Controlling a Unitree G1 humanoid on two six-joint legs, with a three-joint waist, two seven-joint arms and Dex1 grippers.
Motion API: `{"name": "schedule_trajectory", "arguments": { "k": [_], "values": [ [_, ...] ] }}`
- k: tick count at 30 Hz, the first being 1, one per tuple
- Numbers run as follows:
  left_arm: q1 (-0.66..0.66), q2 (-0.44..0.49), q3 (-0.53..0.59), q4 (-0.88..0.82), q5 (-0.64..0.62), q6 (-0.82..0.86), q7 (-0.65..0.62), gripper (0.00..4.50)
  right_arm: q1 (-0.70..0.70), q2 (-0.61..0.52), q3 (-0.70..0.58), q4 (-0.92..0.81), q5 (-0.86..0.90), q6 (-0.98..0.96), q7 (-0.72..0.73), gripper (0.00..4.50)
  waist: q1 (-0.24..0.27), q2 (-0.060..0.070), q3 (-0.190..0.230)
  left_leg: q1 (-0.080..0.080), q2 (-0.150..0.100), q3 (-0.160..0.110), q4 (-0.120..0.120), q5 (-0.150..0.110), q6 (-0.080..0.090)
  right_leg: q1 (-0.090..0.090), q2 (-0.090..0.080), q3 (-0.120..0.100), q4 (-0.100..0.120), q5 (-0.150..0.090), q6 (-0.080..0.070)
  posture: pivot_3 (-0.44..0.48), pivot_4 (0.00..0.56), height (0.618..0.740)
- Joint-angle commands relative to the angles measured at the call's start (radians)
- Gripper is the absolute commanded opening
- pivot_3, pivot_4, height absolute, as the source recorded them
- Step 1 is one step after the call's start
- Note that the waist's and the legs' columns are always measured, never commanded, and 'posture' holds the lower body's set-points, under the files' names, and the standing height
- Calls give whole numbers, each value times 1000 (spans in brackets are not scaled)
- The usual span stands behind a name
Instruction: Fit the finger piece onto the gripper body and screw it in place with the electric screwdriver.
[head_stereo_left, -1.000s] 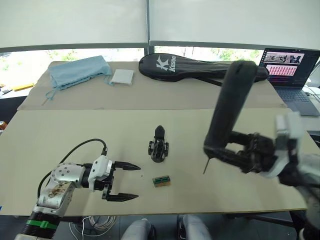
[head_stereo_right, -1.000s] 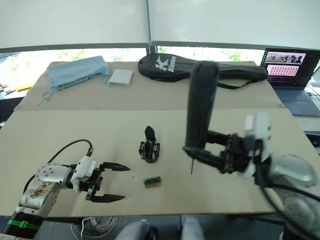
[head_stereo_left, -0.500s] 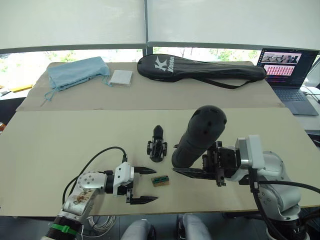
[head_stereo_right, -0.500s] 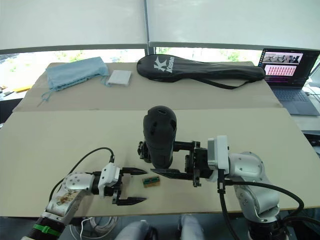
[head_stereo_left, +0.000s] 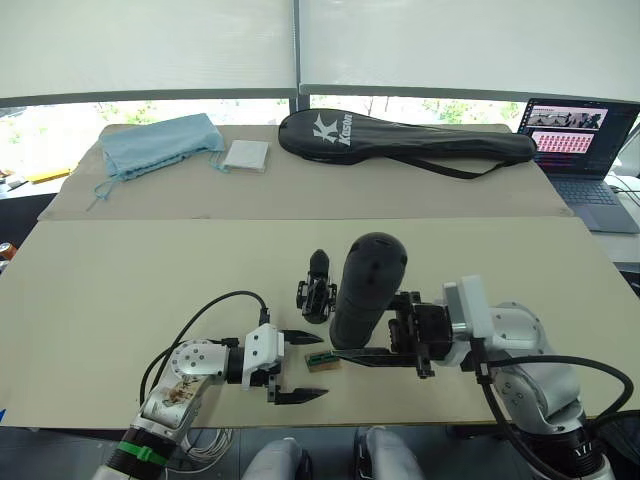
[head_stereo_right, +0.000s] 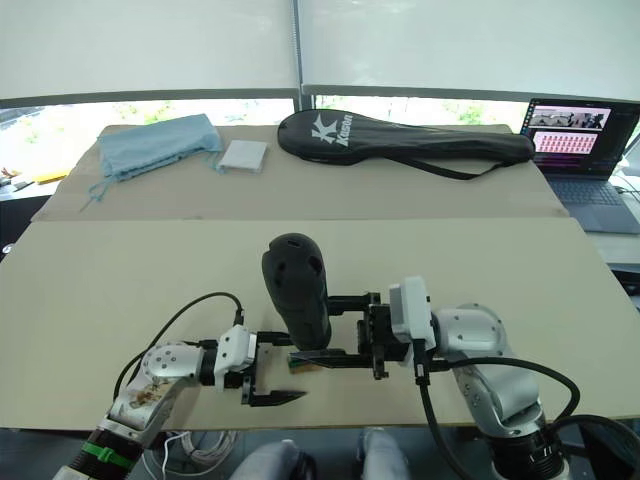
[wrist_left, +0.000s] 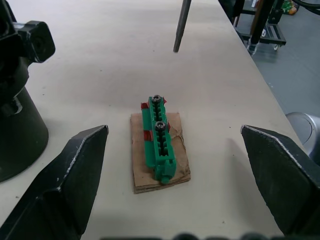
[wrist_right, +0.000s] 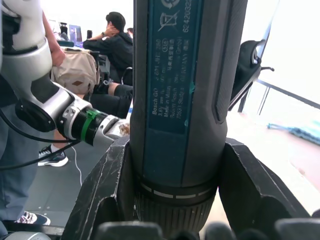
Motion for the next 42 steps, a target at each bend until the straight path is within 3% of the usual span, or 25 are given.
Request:
{"name": "schedule_trajectory", "arguments": {
  "k": [1, 42],
  "values": [
    [-2, -11, -29, 15, 10, -1, 3, 4500, -19, 8, -2, -13, 6, -55, -3, 1916, 1, 0, 0, 0, 0, 0, 0, 0, 0, 0, 0, 0, 0, 0, 0, 0, 150, 740],
    [30, -31, -49, 28, 26, -8, 54, 4500, -45, -2, 46, 92, -28, -114, 12, 1916, 9, 0, -1, 0, 0, 0, 1, -1, 2, 0, -1, 0, 0, 0, 0, 0, 150, 740]
  ]
}}
